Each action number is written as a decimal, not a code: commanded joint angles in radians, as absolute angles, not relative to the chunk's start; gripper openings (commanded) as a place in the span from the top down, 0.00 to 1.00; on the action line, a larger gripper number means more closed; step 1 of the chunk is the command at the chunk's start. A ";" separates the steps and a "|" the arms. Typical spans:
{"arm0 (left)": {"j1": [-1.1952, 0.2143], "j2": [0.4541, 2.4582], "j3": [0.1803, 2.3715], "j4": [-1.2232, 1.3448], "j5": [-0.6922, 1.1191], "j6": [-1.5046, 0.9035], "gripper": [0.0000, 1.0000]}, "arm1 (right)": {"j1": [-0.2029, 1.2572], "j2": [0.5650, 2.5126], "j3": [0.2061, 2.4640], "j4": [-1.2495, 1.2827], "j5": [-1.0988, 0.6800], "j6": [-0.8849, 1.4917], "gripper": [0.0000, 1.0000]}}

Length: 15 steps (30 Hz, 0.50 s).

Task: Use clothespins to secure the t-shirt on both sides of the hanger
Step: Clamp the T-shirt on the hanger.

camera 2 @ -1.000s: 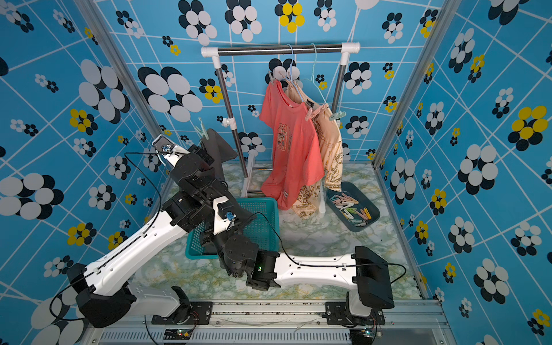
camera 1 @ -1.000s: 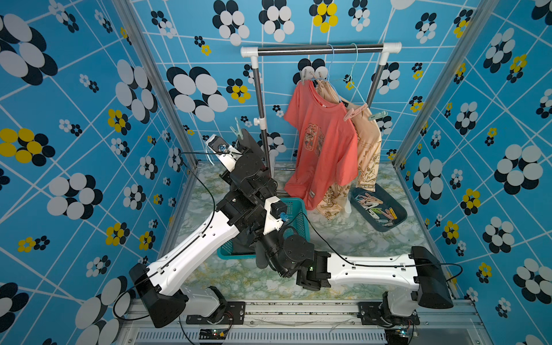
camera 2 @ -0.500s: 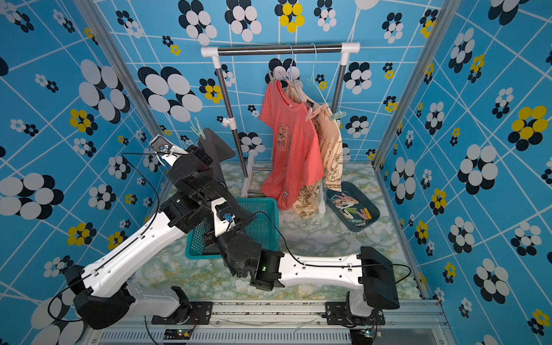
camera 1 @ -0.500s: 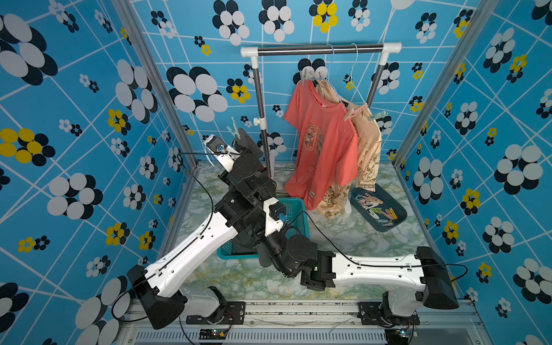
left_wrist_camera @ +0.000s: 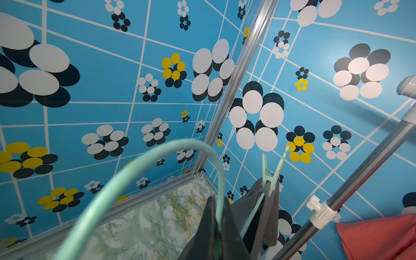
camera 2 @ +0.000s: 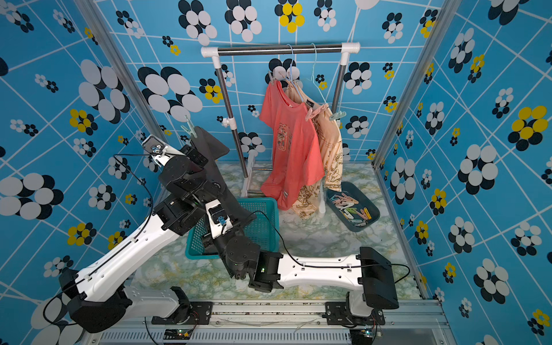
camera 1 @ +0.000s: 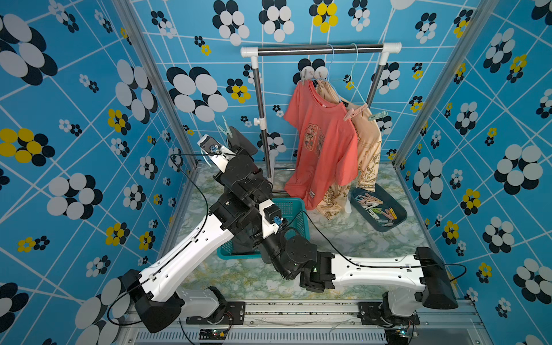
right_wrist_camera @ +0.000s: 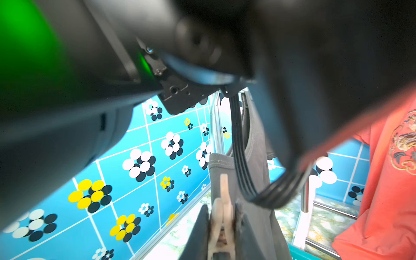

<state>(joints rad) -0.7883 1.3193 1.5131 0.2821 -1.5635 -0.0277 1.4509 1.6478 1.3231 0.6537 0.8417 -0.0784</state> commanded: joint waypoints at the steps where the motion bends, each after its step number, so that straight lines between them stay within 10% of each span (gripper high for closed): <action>1: -0.816 1.384 1.528 0.354 -1.650 0.013 1.00 | 1.540 1.788 1.303 0.359 0.647 -0.351 1.00; 7: -0.815 1.384 1.529 0.354 -1.650 0.015 1.00 | 1.539 1.819 1.325 0.339 0.628 -0.351 0.99; 15: -0.816 1.378 1.518 0.364 -1.640 0.012 1.00 | 1.540 1.778 1.325 0.291 0.569 -0.281 0.52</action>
